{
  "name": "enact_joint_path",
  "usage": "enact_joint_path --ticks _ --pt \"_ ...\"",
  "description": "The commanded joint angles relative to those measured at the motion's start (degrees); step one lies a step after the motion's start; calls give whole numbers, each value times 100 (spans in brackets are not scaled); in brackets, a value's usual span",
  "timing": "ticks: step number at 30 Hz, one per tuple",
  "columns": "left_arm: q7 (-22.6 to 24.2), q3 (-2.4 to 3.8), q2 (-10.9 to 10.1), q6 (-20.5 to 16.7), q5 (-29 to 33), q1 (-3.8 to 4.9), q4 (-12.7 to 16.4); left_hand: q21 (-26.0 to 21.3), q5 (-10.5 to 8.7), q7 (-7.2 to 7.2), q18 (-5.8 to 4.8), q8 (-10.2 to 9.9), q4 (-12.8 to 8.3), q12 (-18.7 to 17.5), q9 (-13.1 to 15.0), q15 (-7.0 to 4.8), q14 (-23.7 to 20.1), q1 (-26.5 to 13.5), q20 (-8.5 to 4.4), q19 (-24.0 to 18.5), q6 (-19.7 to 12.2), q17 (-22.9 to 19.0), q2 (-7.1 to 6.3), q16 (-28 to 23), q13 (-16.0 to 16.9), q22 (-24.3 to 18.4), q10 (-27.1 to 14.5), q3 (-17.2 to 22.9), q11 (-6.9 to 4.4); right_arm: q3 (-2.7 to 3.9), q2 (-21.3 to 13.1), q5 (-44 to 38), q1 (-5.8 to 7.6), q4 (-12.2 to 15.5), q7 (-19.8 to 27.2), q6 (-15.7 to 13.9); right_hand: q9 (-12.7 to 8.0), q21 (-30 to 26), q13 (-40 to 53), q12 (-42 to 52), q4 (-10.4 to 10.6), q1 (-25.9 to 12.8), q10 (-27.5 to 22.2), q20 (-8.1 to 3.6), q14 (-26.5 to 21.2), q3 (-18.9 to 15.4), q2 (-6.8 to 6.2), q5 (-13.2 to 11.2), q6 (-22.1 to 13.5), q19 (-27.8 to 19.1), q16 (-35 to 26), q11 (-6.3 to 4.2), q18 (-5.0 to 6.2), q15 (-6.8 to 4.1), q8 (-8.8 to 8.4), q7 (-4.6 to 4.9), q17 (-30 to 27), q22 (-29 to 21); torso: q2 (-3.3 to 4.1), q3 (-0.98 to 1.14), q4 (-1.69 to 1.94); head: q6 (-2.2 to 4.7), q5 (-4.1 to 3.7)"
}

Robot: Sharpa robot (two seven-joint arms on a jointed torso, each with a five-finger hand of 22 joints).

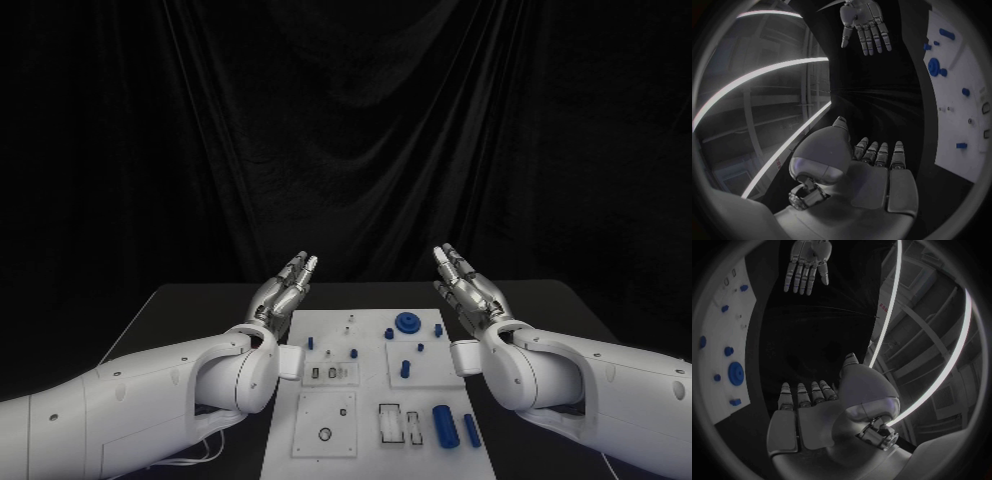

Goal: Assemble the parts on the task board

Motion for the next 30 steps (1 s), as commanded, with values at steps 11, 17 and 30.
enact_joint_path --ticks 11,17,30 --pt "504 -482 69 2934 1028 402 -220 -19 571 315 1 185 85 186 87 490 4 764 415 -5 571 -6 56 -21 117 -8 313 128 549 -568 -76 1430 519 -153 -270 2917 32 -37 -9 -27 21 400 -1 299 0 -49 29 161 92 -2 -22 272 83 306 48 82 -9 -155 1 -1 0 -2 0" --pt "554 -578 80 3319 1158 474 -261 -19 1117 356 -22 219 31 366 95 548 26 1134 449 -5 621 17 21 29 128 -8 289 310 612 -677 -88 1610 612 -179 -297 3285 53 -37 -9 -27 14 425 -1 364 0 -40 31 173 174 -2 -22 334 89 381 98 174 -9 -155 1 -1 0 -2 0" --pt "1412 -588 -289 3704 166 471 -279 437 1339 383 -37 257 -59 939 112 873 390 1354 751 649 715 179 -22 575 204 298 420 581 963 -686 -701 810 692 66 -282 4058 244 318 121 404 -155 788 175 871 295 1 -9 808 1108 557 374 1063 75 996 633 1085 132 45 219 42 32 -482 19"
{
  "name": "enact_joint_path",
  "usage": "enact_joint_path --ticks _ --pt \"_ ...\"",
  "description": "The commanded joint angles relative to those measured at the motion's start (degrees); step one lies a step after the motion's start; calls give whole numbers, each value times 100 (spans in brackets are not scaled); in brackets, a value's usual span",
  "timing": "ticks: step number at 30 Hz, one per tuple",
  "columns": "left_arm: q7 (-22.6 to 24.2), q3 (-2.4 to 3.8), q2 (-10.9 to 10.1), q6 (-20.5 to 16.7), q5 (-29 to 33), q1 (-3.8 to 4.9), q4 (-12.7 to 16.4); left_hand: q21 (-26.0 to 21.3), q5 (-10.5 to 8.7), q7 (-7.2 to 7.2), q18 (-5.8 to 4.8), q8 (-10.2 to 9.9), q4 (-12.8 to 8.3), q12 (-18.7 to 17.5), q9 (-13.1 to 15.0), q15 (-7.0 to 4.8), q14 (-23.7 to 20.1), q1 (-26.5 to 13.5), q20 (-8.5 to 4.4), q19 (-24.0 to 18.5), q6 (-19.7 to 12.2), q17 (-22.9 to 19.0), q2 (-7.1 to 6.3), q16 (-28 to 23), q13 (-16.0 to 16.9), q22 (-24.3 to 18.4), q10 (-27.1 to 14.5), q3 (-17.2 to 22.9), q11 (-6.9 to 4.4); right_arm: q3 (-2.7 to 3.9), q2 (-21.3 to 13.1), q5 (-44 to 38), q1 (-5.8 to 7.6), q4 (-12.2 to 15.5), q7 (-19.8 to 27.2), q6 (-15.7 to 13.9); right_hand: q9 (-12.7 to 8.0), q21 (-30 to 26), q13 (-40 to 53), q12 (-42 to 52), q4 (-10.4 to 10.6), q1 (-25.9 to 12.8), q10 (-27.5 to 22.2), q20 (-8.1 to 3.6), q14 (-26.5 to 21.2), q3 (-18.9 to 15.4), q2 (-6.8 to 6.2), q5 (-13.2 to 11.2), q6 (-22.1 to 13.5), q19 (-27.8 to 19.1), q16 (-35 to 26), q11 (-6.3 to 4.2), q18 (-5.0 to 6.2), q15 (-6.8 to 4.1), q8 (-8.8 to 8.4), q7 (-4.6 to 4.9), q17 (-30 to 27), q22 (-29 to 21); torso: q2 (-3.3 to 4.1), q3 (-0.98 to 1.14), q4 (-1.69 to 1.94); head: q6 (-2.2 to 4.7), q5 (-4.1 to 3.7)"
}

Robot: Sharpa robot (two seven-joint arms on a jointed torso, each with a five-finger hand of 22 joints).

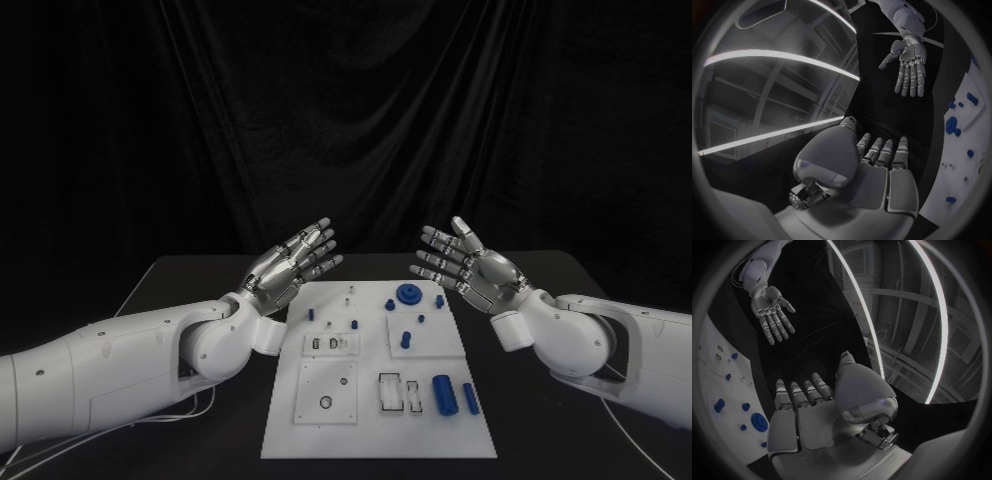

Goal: Assemble the parts on the task board

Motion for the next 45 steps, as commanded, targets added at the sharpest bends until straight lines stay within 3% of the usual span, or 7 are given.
enact_joint_path --ticks 1,6,14,22,27,36,45 --pt "677 6 -109 173 -210 12 94 68 25 32 -39 43 -1 141 15 51 66 41 46 109 99 18 -3 96 20 36 44 54 76 5 -98 -335 34 54 30 265 40 132 72 317 -58 125 140 82 223 2 0 169 233 258 254 194 73 100 115 96 65 71 72 14 42 -61 3" --pt "833 6 -356 99 -211 14 261 191 52 116 -46 85 -33 411 28 135 146 60 122 311 209 31 -32 238 51 97 124 124 161 5 -244 -379 112 126 59 77 146 736 264 1522 -297 548 622 113 1093 79 -40 703 775 1552 1187 589 11 198 520 238 256 308 147 11 61 -130 30" --pt "1154 11 -769 -29 -112 28 463 901 170 280 -71 191 -200 1186 60 261 1161 131 212 1405 509 296 -92 1462 150 449 382 358 237 4 -445 -759 295 117 31 -411 314 1388 536 3267 -1259 1497 1221 102 2535 480 -115 1428 1590 3239 2453 785 -12 186 1313 295 564 489 340 -10 80 -228 63" --pt "1280 15 -985 -78 -45 110 623 1362 326 376 -197 280 -250 1945 88 368 1963 123 191 1982 821 569 -171 2435 264 655 681 606 300 4 -533 -2343 752 155 -480 -1091 306 4037 710 4161 -2008 2113 1962 -590 4955 917 -325 1267 2146 5230 4230 658 104 -542 1656 448 1150 1915 486 -27 73 -404 149" --pt "1324 16 -1152 -135 -51 142 813 1537 366 401 -244 297 -257 2155 92 405 2126 112 183 2137 901 645 -232 2740 280 739 776 709 350 4 -373 -3742 1123 67 -1247 -1286 196 5381 526 4138 -2051 2042 2564 -727 5764 1159 -401 1016 2515 5340 4912 580 118 -745 1649 479 1291 2787 562 -44 70 -512 190" --pt "1337 16 -1407 -176 11 167 1112 1549 404 416 -287 300 -277 2200 93 462 2066 113 199 2108 924 636 -262 2771 277 746 797 749 368 4 18 -7073 1568 -79 -2443 -1699 150 7577 254 3588 -1804 1785 3521 -848 6968 1596 -780 -10 3095 7335 5584 411 -440 -869 1242 373 1600 6290 791 -71 140 -596 146" --pt "1326 19 -1484 -147 53 175 1217 1552 417 427 -312 301 -322 2175 93 486 2034 120 201 2082 935 628 -321 2793 262 748 777 768 373 5 319 -9554 1702 -109 -3474 -1674 159 7894 250 3222 -1734 1762 3582 -820 7370 1894 -1009 -154 3169 7625 6005 426 -543 -838 882 317 2392 6890 966 -132 209 -632 96"
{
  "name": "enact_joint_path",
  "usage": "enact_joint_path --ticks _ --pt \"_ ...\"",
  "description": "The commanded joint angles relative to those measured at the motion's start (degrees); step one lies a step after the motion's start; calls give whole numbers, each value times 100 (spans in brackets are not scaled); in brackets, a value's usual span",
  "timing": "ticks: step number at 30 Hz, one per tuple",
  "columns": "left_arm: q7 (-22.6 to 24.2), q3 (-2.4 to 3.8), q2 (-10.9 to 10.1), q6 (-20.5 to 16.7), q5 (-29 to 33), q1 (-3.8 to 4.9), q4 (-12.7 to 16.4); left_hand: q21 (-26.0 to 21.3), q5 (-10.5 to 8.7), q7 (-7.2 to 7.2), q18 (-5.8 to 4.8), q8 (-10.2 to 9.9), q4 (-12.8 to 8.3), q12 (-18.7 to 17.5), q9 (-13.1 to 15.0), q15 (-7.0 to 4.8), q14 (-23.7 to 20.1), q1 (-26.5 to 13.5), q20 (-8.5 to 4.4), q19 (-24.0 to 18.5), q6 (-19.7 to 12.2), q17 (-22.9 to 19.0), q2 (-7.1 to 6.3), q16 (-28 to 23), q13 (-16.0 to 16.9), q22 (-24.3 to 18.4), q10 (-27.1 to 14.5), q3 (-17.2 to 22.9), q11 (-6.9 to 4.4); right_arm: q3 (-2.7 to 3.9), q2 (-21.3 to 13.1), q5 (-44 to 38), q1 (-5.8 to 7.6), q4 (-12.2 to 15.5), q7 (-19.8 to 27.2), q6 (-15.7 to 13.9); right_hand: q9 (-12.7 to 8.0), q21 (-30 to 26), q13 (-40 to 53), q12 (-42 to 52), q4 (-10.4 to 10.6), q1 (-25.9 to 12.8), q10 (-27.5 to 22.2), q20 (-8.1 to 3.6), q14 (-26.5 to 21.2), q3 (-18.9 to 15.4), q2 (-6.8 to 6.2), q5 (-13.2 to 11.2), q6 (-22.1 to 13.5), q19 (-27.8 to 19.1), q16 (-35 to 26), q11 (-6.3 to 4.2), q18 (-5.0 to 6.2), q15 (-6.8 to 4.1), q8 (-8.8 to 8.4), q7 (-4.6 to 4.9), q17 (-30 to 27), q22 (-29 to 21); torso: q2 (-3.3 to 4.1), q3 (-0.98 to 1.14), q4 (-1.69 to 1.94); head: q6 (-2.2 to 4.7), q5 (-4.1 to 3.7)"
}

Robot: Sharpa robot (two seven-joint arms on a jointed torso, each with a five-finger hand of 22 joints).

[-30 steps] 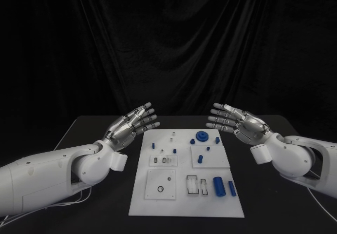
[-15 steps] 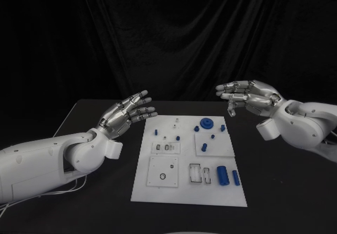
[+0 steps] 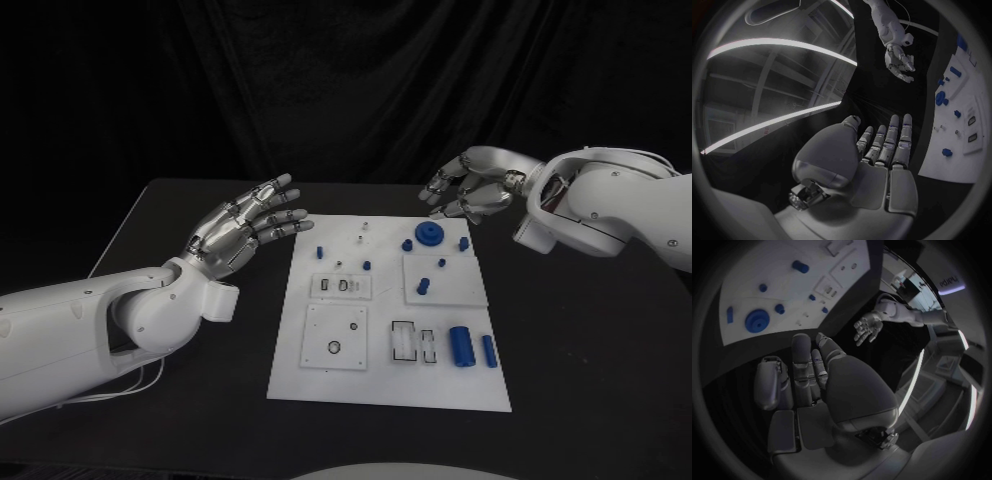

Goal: Assemble the parts on the task board

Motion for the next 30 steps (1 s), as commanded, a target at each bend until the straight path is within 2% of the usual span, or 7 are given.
enact_joint_path --ticks 1,6,10,15,16,23,30 --pt "1176 7 -15 -2 74 18 35 33 42 12 -39 24 -17 3 5 29 -20 8 20 -22 35 -7 -70 25 -12 8 13 20 2 4 60 -2022 24 4 -872 -153 11 63 -9 -119 -15 30 16 6 161 125 -97 -12 23 70 202 15 -46 -10 -105 -52 423 119 128 -38 54 17 -26" --pt "1153 9 -26 20 101 19 31 32 46 12 -42 23 -21 7 5 32 -24 9 20 -27 34 -8 -71 27 -13 7 12 25 2 4 170 -2817 36 33 -947 -212 23 75 -8 -296 -56 69 74 2 177 347 -162 -8 33 62 253 25 -47 -10 -240 -127 566 145 216 -63 112 29 -105" --pt "1108 9 -26 63 164 19 20 36 72 20 -62 19 -42 40 4 61 -33 12 30 -41 33 -12 -54 49 -15 9 25 70 20 4 255 -3258 34 3 -915 -222 49 148 -3 -468 34 -84 258 -100 240 542 -276 -176 92 136 301 -19 -75 -137 -368 -249 746 323 314 -97 173 80 -224" --pt "1097 9 -23 97 193 19 13 41 78 29 -76 15 -53 53 2 85 -42 11 39 -45 27 -16 -45 62 -18 11 28 99 36 3 303 -3437 -7 -70 -835 -210 65 172 1 -542 118 -186 361 -93 290 612 -339 -299 129 160 352 -31 -89 -114 -425 -246 919 388 386 -119 221 131 -307" --pt "1097 9 -23 101 196 19 12 41 78 29 -76 15 -53 53 2 85 -42 11 39 -45 27 -16 -45 62 -18 11 28 99 36 3 301 -3454 -21 -76 -812 -220 67 173 4 -558 151 -224 393 -81 366 624 -357 -339 126 161 479 -36 -91 -93 -449 -230 1193 394 399 -126 228 143 -320" --pt "1112 8 -52 123 207 18 24 50 87 39 -91 24 -68 107 7 102 -53 10 42 -49 64 -20 -16 83 -15 14 53 154 52 3 229 -3514 -143 -46 -656 -348 42 195 6 -671 264 -309 476 -69 458 693 -458 -493 -61 178 691 -36 -96 -94 -648 -295 1640 451 452 -148 237 202 -405" --pt "1148 8 -49 170 218 16 43 64 97 41 -106 30 -84 155 9 114 -66 10 40 -52 89 -26 25 109 -15 20 76 234 65 3 183 -3526 -272 -48 -564 -474 51 197 -1 -742 269 -288 408 -76 470 725 -479 -487 -43 180 730 -25 -95 -102 -663 -296 1732 459 448 -157 239 197 -437"
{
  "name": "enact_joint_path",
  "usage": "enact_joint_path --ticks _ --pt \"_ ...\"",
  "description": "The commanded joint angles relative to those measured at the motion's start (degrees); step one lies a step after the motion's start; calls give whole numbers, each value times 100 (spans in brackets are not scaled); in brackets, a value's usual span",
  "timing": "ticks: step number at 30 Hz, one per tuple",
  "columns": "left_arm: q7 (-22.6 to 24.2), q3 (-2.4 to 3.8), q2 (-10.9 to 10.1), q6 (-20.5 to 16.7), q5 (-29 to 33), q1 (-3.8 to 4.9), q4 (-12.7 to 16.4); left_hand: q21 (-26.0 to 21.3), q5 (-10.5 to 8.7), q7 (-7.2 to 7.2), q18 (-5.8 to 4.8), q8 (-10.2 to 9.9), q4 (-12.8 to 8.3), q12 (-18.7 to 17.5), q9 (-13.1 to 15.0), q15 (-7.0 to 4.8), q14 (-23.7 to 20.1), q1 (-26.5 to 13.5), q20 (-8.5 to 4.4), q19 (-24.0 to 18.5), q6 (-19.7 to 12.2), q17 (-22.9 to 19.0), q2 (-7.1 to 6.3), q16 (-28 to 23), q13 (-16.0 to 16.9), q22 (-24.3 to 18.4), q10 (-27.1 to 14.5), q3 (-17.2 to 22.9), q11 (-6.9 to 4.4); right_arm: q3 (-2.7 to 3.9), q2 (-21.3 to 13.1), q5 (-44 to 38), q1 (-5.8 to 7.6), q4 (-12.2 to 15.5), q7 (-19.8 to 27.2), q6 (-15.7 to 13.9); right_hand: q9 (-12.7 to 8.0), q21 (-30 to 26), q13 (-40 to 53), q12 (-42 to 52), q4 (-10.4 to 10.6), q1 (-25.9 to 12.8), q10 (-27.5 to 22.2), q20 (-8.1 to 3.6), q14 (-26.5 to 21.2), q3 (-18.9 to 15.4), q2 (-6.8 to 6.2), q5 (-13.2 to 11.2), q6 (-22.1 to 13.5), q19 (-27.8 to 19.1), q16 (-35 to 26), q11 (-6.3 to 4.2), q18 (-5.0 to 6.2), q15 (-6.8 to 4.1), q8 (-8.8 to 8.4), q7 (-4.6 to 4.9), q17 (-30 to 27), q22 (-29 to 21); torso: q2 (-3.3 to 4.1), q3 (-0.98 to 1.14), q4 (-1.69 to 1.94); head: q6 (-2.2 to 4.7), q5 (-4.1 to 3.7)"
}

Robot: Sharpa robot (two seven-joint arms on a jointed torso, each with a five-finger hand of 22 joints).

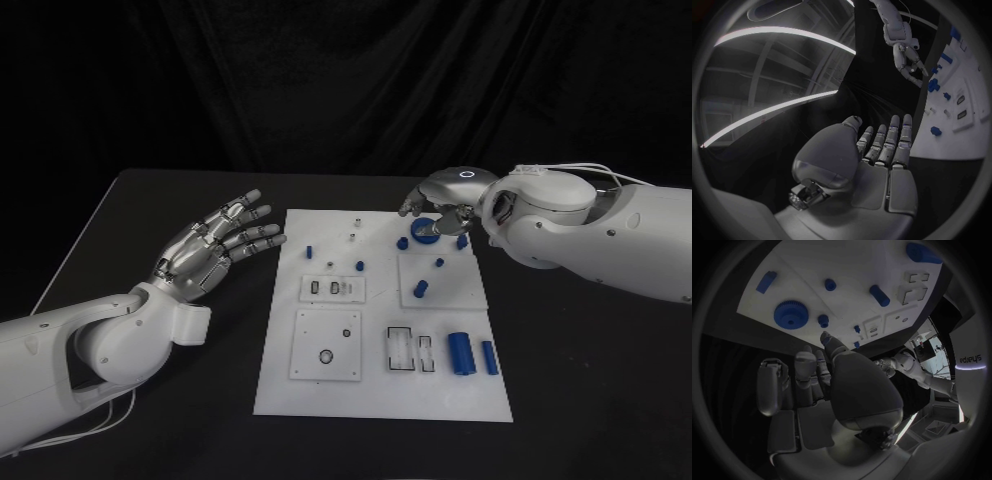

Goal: Assemble the parts on the task board

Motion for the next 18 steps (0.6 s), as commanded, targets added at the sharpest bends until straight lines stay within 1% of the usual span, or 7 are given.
enact_joint_path --ticks 1,4,9,10,13,14,18 --pt "1147 6 12 132 51 14 25 25 2 2 -112 31 -2 56 10 53 -5 -35 17 -31 56 -12 35 44 -3 10 42 42 22 5 -7 -166 -63 -13 93 -241 6 8 -1 -51 10 4 -44 -7 23 29 -36 11 -5 15 26 29 -93 7 -39 2 6 -15 -8 -11 1 -18 -17" --pt "1154 6 14 152 63 14 28 28 -5 2 -113 33 4 71 11 54 -6 -46 16 -31 61 -13 33 49 -2 12 49 45 23 5 2 -168 -146 -65 154 -346 24 5 5 -76 13 23 -41 1 21 65 -41 63 56 11 37 32 -92 24 -27 -3 42 -18 -26 -11 0 -38 -36" --pt "1154 5 17 174 85 13 20 29 -6 2 -114 33 5 75 11 54 -6 -47 16 -31 60 -13 34 50 -2 12 50 47 23 5 27 -169 -234 -139 245 -500 46 8 14 -75 28 22 13 22 26 96 -52 92 131 16 54 29 -95 51 -10 11 88 -6 -47 -14 -25 -82 0" --pt "1152 4 17 180 90 13 18 29 -6 2 -114 33 5 75 11 54 -6 -47 16 -31 60 -13 34 50 -2 12 50 47 23 5 35 -169 -253 -157 269 -545 48 9 15 -74 31 21 22 25 28 100 -53 94 138 17 59 29 -96 56 -9 15 101 -3 -51 -18 -16 -89 -3" --pt "1150 4 13 204 101 13 16 29 -6 2 -114 32 5 76 11 54 -7 -48 16 -31 58 -13 35 51 -2 12 51 49 23 5 67 -169 -305 -207 334 -657 54 12 22 -61 38 24 81 41 38 123 -60 116 149 20 78 27 -97 75 -17 14 145 5 -57 -20 -4 -106 -19" --pt "1145 3 8 216 105 13 17 29 -6 2 -114 31 5 76 10 55 -7 -48 16 -31 57 -13 35 51 -2 12 51 50 24 5 83 -169 -322 -227 356 -694 54 12 22 -61 38 24 81 41 38 123 -60 116 149 20 78 27 -97 75 -17 14 145 5 -63 -21 -3 -120 -27" --pt "1123 3 -1 256 120 12 15 31 -8 5 -115 36 4 80 12 56 -9 -51 15 -31 72 -14 31 54 -1 13 56 54 27 6 141 -170 -385 -302 425 -819 60 14 24 -57 46 20 111 50 41 136 -65 124 168 23 86 28 -98 84 -15 19 165 12 -74 -27 -8 -136 -28"
